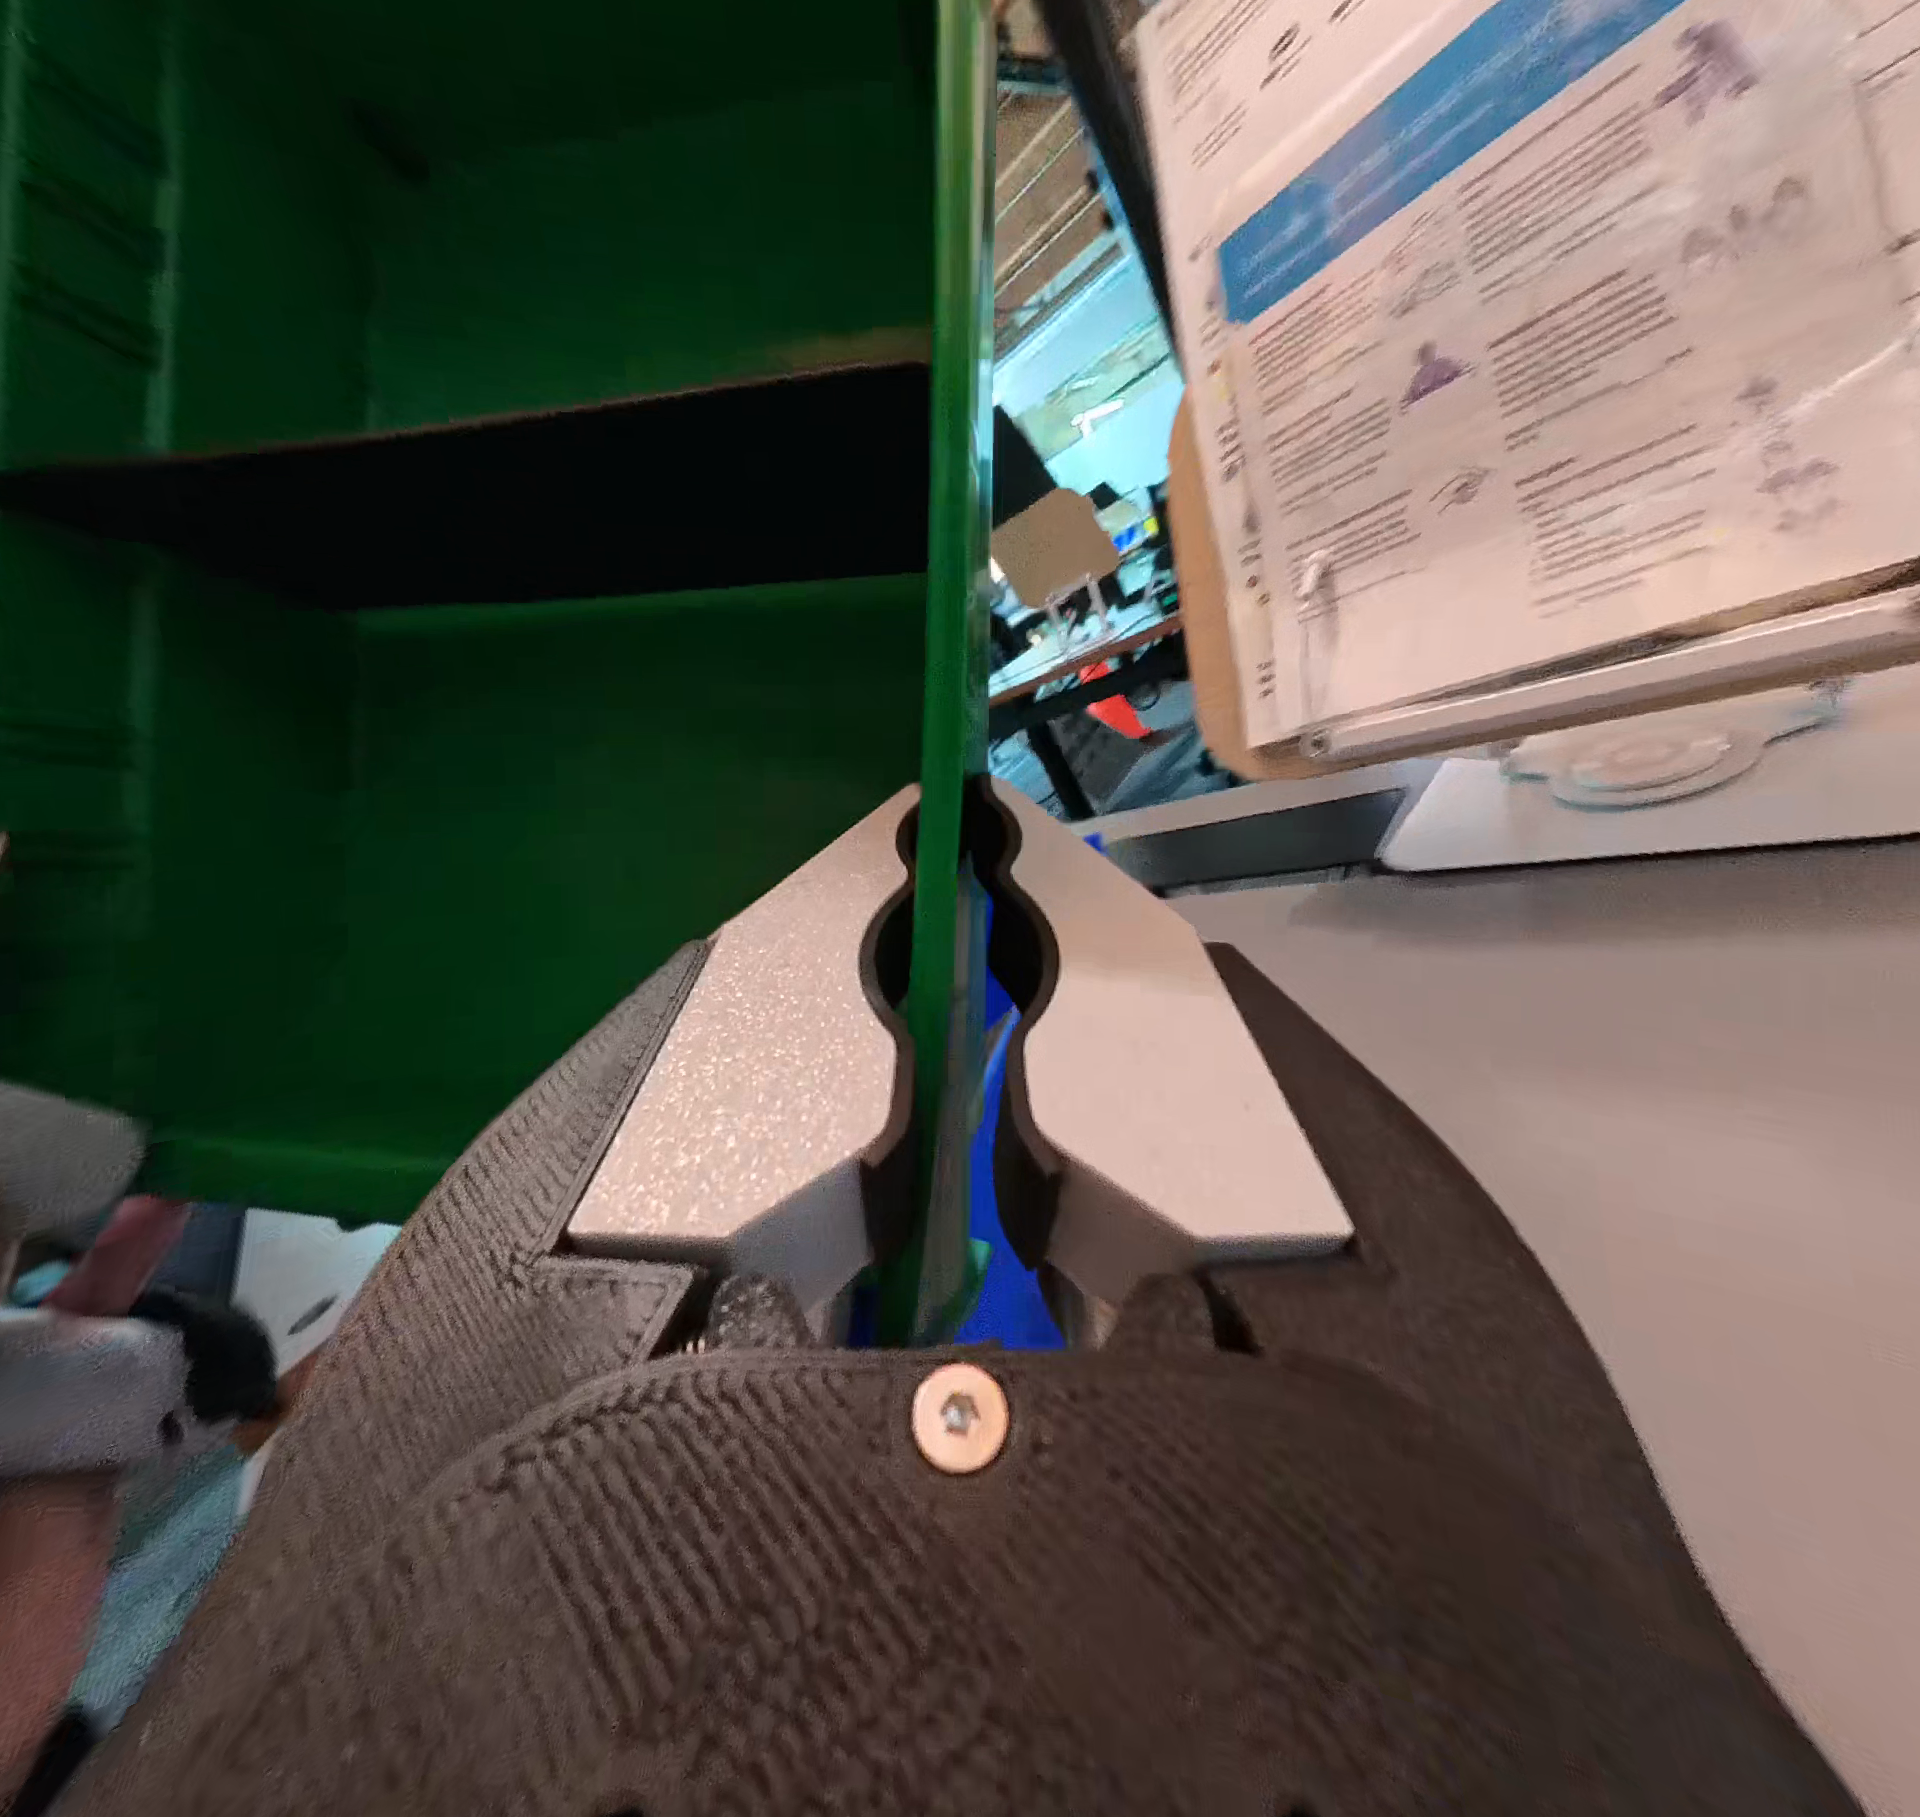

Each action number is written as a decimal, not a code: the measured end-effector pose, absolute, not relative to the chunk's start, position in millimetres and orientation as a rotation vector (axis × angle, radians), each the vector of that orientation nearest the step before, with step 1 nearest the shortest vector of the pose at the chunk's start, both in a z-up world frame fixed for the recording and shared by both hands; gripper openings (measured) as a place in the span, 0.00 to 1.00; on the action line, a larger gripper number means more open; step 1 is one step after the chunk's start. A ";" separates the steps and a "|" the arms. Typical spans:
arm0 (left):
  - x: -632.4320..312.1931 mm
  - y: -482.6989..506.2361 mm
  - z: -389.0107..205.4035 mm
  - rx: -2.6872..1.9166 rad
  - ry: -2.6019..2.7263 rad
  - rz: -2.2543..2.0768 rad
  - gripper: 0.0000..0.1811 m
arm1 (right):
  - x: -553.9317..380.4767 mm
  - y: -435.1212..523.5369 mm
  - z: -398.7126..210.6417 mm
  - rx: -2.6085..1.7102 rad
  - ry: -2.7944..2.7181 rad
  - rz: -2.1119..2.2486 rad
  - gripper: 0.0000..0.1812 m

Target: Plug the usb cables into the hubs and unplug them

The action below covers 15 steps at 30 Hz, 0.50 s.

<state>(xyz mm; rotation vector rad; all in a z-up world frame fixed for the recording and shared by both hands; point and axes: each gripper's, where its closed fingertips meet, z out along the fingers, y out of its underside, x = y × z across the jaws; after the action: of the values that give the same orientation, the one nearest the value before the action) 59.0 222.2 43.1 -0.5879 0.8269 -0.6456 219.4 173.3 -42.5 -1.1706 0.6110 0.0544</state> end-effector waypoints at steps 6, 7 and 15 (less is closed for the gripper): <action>70.5 217.6 25.8 -0.815 1.104 -0.918 0.27 | 290.6 85.2 -40.0 -1.132 0.769 -0.099 0.03; 74.4 232.8 11.8 -0.925 1.160 -0.892 0.31 | 302.5 64.8 -41.1 -1.134 0.791 -0.139 0.03; 64.5 348.8 -127.1 -1.752 1.347 -0.695 0.44 | 376.6 -107.4 -81.8 -1.353 0.968 -0.470 0.04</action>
<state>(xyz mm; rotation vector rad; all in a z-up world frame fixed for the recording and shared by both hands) 64.5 348.8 -127.1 -1.7516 1.3467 -0.6948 376.6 -107.4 -81.8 -1.3533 0.9677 -0.4702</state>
